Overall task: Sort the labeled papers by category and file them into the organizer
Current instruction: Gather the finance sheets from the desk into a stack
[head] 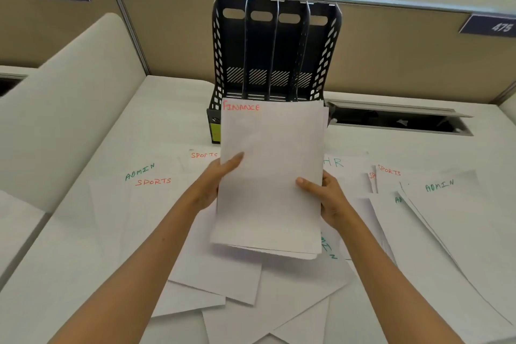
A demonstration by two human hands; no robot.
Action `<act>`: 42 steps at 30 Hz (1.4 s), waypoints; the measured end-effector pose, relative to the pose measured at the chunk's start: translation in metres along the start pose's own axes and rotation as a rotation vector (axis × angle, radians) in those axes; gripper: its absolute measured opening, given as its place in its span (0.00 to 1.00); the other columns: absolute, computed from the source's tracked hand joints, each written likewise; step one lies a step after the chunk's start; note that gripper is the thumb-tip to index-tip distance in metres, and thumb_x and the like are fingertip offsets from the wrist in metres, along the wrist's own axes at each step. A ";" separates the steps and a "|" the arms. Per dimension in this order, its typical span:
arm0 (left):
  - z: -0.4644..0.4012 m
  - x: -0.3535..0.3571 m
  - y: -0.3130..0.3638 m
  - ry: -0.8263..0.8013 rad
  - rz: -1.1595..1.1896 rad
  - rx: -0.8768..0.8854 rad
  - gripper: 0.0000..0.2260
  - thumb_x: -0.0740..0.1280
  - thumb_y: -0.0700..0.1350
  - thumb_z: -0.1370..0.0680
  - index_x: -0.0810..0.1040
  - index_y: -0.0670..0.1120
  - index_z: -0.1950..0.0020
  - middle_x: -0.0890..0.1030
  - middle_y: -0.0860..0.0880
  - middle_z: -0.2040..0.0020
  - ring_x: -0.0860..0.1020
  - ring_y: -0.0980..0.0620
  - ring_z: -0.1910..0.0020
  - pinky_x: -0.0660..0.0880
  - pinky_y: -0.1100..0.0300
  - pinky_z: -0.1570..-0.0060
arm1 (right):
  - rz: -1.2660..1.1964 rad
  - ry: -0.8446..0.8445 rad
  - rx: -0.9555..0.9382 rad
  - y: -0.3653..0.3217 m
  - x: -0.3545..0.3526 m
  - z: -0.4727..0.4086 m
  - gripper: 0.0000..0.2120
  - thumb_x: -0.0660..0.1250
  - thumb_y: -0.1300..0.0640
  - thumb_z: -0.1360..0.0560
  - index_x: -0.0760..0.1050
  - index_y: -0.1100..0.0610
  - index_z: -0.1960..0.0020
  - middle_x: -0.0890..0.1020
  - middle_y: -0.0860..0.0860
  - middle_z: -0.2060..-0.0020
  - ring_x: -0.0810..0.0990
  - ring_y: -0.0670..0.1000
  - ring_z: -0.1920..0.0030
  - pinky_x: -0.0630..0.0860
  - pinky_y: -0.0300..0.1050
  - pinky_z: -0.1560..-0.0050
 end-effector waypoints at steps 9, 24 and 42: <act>0.007 0.030 0.058 0.130 0.077 0.419 0.24 0.75 0.55 0.35 0.77 0.56 0.41 0.82 0.45 0.46 0.82 0.44 0.46 0.82 0.47 0.52 | 0.219 0.171 -0.377 -0.071 0.034 0.008 0.13 0.77 0.51 0.38 0.81 0.36 0.58 0.85 0.39 0.62 0.84 0.43 0.59 0.83 0.42 0.61; -0.012 0.003 0.018 0.069 -0.109 0.114 0.08 0.67 0.49 0.22 0.80 0.51 0.45 0.85 0.50 0.49 0.82 0.48 0.46 0.78 0.53 0.44 | 0.755 0.443 -0.539 -0.088 -0.001 0.004 0.09 0.68 0.51 0.24 0.80 0.57 0.54 0.83 0.53 0.59 0.77 0.51 0.60 0.73 0.42 0.61; -0.067 0.002 0.092 0.357 -1.013 0.451 0.26 0.67 0.45 0.22 0.63 0.47 0.26 0.70 0.48 0.29 0.70 0.46 0.31 0.70 0.57 0.40 | 0.778 0.529 -0.637 -0.252 0.000 -0.002 0.07 0.70 0.60 0.28 0.79 0.57 0.65 0.78 0.44 0.79 0.77 0.40 0.80 0.75 0.31 0.76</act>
Point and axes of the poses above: each hand's wrist, its own z-axis away from the middle knuckle, its own x-axis out of the palm, y = z × x, the point moved 4 cm from there along -z, towards the middle knuckle
